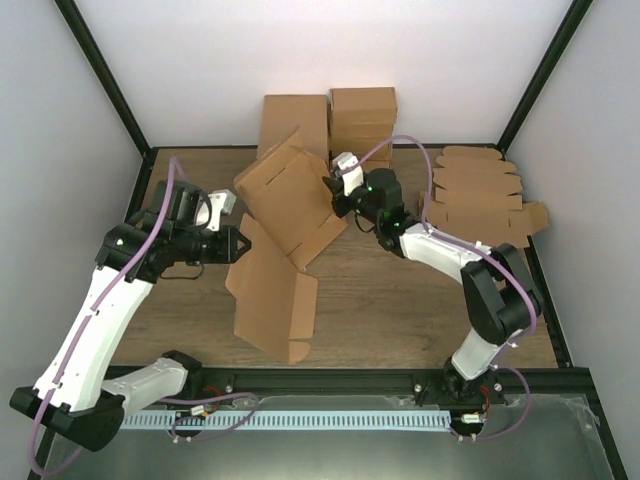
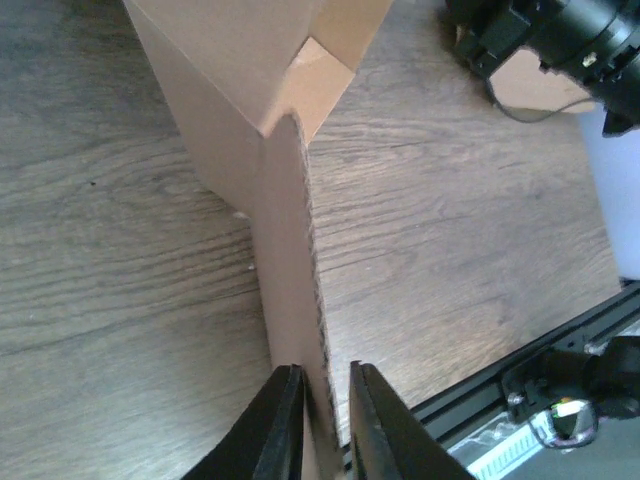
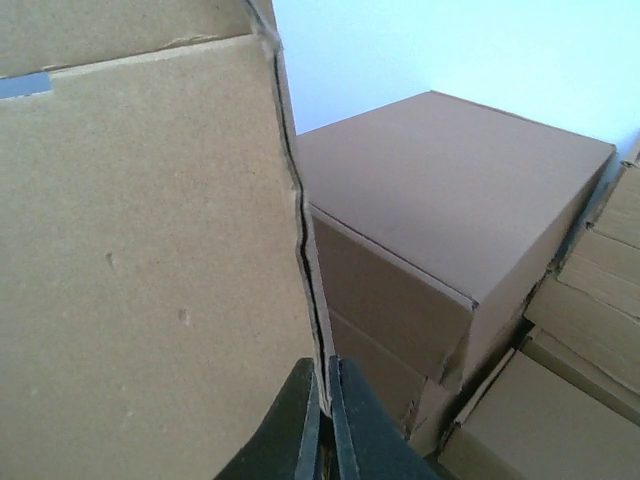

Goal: Fold the paper box

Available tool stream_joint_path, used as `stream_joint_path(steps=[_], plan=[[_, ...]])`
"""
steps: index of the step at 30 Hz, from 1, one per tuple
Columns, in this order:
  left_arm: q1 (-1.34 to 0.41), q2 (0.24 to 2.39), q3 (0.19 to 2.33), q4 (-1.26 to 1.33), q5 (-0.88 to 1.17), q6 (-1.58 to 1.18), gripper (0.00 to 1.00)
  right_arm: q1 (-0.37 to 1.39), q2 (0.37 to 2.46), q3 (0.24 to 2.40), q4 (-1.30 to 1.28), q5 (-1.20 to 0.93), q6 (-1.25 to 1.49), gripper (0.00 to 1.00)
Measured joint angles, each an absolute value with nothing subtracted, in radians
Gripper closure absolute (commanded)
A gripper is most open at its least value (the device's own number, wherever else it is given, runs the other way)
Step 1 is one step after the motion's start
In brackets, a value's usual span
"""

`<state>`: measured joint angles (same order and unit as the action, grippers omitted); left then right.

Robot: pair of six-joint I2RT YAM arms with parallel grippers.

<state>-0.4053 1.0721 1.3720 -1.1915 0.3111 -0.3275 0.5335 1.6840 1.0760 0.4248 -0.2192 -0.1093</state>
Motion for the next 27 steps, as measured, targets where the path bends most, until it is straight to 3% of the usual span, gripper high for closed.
stream_joint_path(steps=[3,9,16,27], plan=[[-0.406,1.063,1.372,-1.172,0.332,-0.331,0.45,0.533,1.634,1.031,0.432,-0.195,-0.078,0.99],[-0.405,1.026,1.377,-1.119,0.359,-0.358,0.14,0.548,1.531,0.958,0.435,-0.101,0.008,0.99],[-0.406,0.987,1.48,-1.082,0.288,-0.393,0.09,0.574,1.422,0.847,0.432,-0.001,0.136,0.99],[-0.405,0.972,1.629,-1.063,-0.03,-0.418,0.0,0.585,1.324,0.705,0.425,0.035,0.249,0.99]])
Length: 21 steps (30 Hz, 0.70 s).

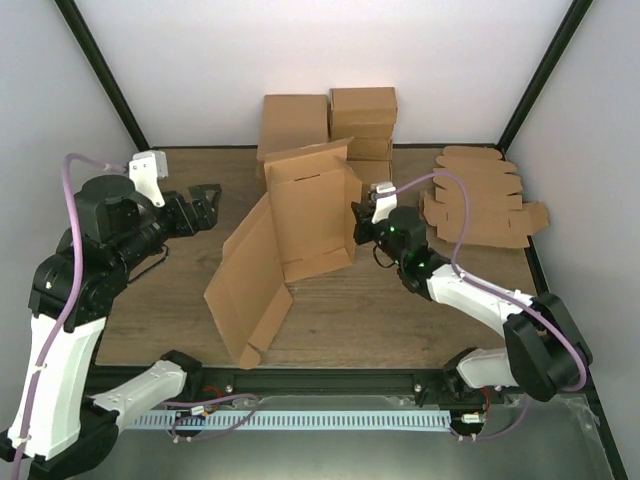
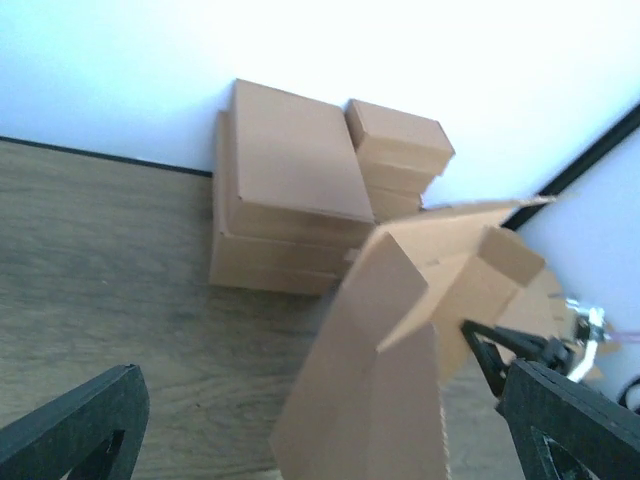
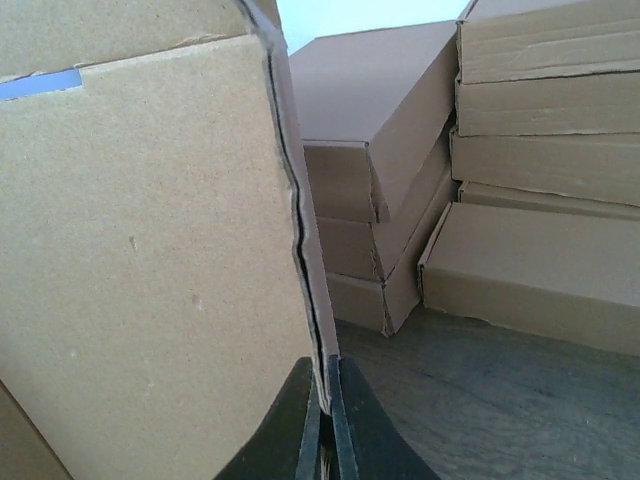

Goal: Fold the paper box

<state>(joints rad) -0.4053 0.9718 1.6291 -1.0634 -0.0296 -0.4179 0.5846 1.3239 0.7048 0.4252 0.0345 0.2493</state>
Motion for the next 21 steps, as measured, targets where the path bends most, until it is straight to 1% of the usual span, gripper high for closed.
stream_joint_path(steps=[4,10,16,21], plan=[[-0.405,0.979,1.628,-1.047,-0.091,-0.419,0.0,0.586,1.293,0.674,0.421,0.035,0.268,0.99],[-0.386,1.026,1.522,-0.981,-0.072,-0.419,0.0,0.589,1.239,0.616,0.42,0.035,0.289,0.99],[-0.305,1.064,1.436,-0.926,0.023,-0.417,0.0,0.593,1.203,0.561,0.436,0.035,0.289,0.99],[-0.196,1.095,1.383,-0.856,0.157,-0.41,0.0,0.593,1.193,0.552,0.443,0.034,0.286,0.99]])
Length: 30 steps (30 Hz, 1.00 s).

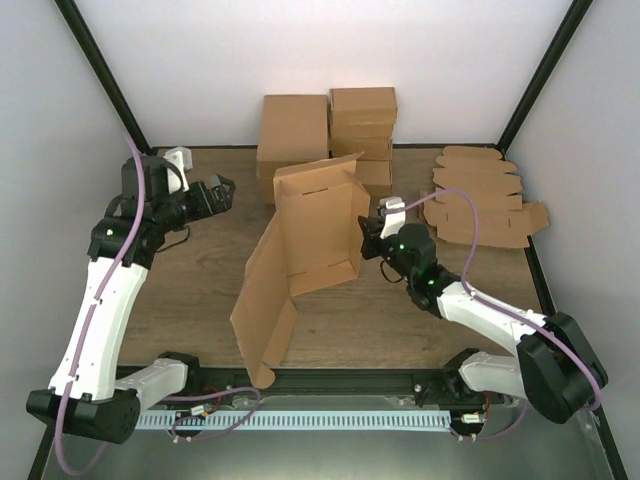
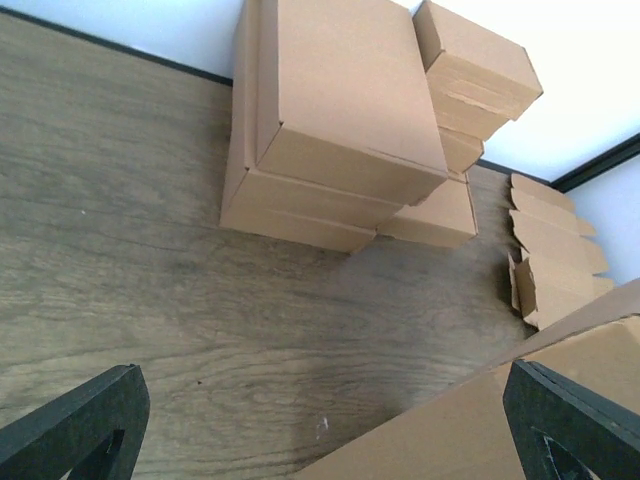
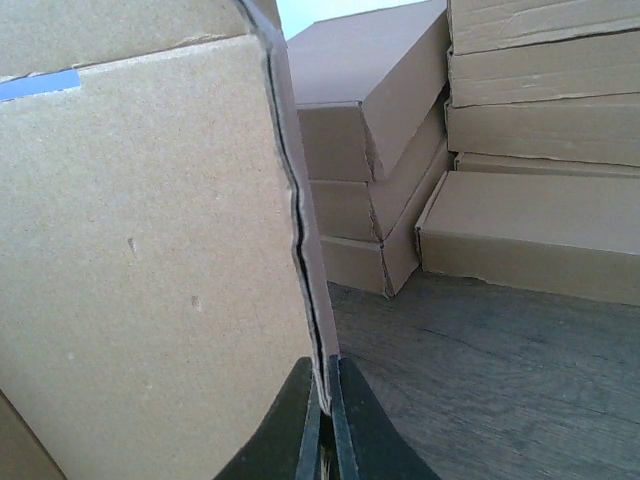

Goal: Fold the paper box

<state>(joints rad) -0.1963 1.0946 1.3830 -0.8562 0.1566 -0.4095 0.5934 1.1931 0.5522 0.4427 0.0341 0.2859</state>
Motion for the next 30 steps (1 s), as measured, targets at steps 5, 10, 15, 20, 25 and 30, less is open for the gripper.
stream_joint_path(steps=[5,10,15,20,25,30], plan=[[-0.11,1.116,1.296,-0.788,0.35,-0.407,0.01,0.593,1.192,0.552,0.452,0.034,0.285,0.99],[-0.083,1.131,1.169,-0.705,0.561,-0.408,0.08,0.594,1.192,0.552,0.457,0.025,0.285,0.98],[-0.083,1.116,0.988,-0.583,0.751,-0.446,0.2,0.604,1.193,0.552,0.457,0.018,0.284,0.95],[-0.087,1.111,0.895,-0.471,0.878,-0.503,0.21,0.622,1.199,0.552,0.457,0.018,0.281,0.94],[-0.089,1.088,0.897,-0.398,0.932,-0.529,0.18,0.628,1.2,0.552,0.457,0.024,0.278,0.94],[-0.091,1.042,0.899,-0.343,0.968,-0.57,0.19,0.632,1.19,0.492,0.508,0.044,0.278,0.94]])
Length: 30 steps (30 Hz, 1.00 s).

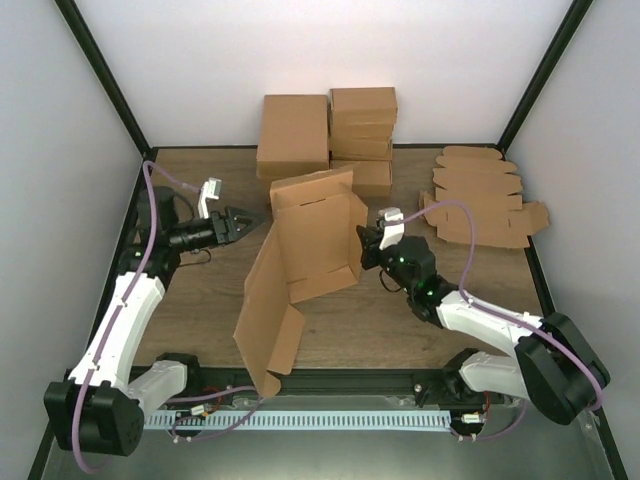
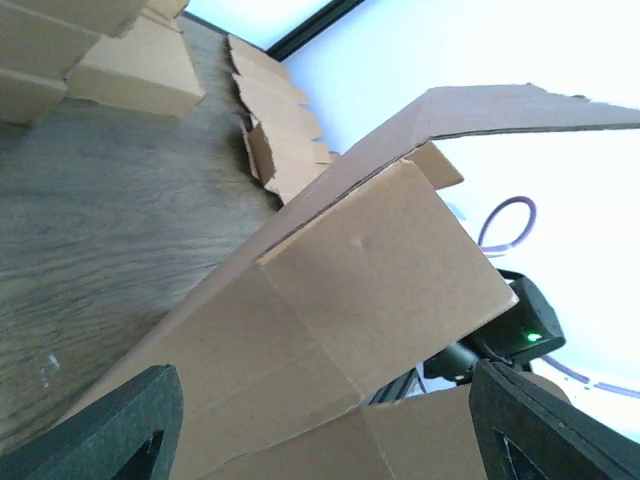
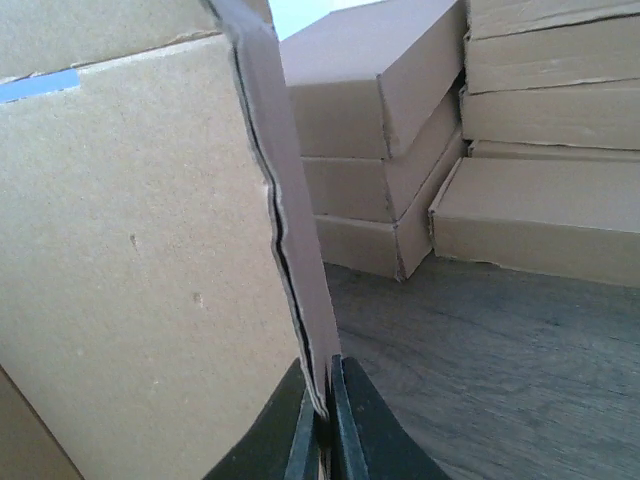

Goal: Fold the paper box

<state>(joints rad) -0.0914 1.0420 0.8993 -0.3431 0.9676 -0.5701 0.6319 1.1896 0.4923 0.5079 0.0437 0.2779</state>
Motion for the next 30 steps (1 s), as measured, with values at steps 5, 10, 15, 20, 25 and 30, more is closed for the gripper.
stream_joint_path(steps=[5,10,15,20,25,30], plan=[[-0.118,0.998,0.859,-0.262,0.993,-0.617,0.19,0.632,1.161,0.394,0.63,0.071,0.278,0.94],[-0.179,0.995,0.798,-0.2,0.989,-0.662,0.19,0.632,1.161,0.344,0.721,0.081,0.276,0.94],[-0.213,1.019,0.79,-0.142,0.973,-0.7,0.19,0.644,1.161,0.329,0.75,0.082,0.262,0.93],[-0.216,1.043,0.791,-0.1,0.964,-0.723,0.21,0.668,1.158,0.329,0.75,0.091,0.24,0.92],[-0.223,1.088,0.795,-0.096,0.948,-0.728,0.31,0.692,1.143,0.329,0.733,0.118,0.224,0.84],[-0.229,1.111,0.795,-0.102,0.935,-0.724,0.33,0.696,1.129,0.329,0.713,0.13,0.223,0.67]])
